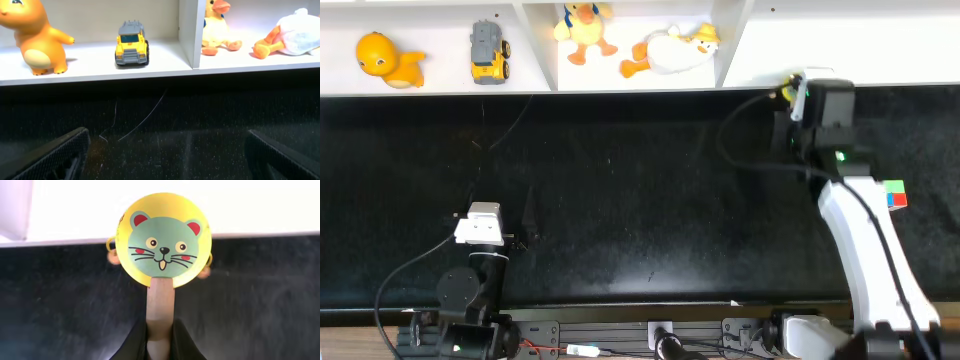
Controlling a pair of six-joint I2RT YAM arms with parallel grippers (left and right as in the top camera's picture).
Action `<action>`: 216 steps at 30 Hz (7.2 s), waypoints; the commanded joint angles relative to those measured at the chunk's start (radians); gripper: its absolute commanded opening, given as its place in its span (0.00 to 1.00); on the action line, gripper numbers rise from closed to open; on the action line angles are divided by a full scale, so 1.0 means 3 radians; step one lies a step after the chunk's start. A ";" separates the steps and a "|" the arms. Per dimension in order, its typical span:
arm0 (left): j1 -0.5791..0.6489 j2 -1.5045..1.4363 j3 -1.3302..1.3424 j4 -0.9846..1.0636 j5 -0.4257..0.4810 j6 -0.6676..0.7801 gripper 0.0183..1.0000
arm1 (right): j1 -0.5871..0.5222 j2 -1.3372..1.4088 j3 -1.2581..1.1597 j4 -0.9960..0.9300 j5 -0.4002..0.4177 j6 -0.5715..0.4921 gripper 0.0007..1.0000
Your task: Store Toys
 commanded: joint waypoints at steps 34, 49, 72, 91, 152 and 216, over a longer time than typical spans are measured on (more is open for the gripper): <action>-0.0015 -0.0034 -0.0006 -0.0006 0.0019 0.0062 1.00 | 0.0047 0.1136 0.0792 0.0790 -0.0510 -0.0343 0.56; -0.0015 -0.0034 -0.0006 -0.0006 0.0019 0.0062 1.00 | 0.0078 -0.0367 0.0137 -0.0350 -0.0411 -0.0334 1.00; -0.0015 -0.0034 -0.0006 -0.0006 0.0020 0.0062 1.00 | 0.0074 -0.1308 -0.0412 -0.1247 -0.0411 -0.0336 1.00; -0.0015 -0.0034 -0.0006 -0.0006 0.0019 0.0062 1.00 | -0.1844 -0.1239 -0.1116 -0.0430 -0.0360 -0.2043 1.00; -0.0015 -0.0034 -0.0006 -0.0006 0.0019 0.0062 1.00 | -0.2808 0.0571 -0.0417 0.0070 -0.1181 -0.2338 0.89; -0.0015 -0.0034 -0.0006 -0.0006 0.0020 0.0062 1.00 | -0.1502 0.1788 0.2056 -0.0093 -0.0935 -0.0713 0.55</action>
